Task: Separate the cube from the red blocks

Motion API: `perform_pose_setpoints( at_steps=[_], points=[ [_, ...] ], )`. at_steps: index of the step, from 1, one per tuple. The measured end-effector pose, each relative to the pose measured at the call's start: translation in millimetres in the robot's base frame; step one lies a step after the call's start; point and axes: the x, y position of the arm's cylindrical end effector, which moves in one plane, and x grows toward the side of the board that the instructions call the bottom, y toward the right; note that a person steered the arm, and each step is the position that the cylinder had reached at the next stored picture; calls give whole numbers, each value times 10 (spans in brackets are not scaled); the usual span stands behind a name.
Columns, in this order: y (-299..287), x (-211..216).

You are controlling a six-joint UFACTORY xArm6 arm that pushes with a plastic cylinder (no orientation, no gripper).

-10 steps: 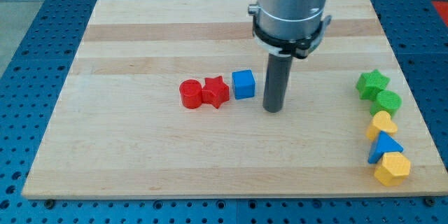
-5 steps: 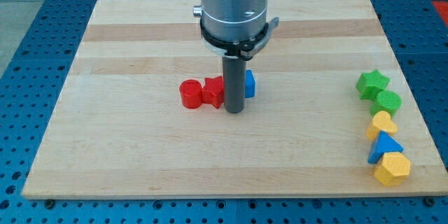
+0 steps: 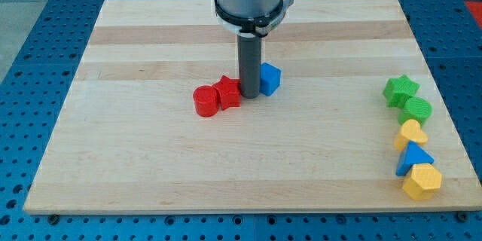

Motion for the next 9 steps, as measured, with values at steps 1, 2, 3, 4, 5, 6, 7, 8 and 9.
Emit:
perform_pose_setpoints(
  at_steps=[1,2,3,4,5,6,7,8,9],
  points=[
    [0,0],
    [0,-41],
    [0,-113],
    [0,-113],
    [33,-136],
    [39,-146],
    [49,-146],
    [73,-146],
    [210,-147]
  ],
)
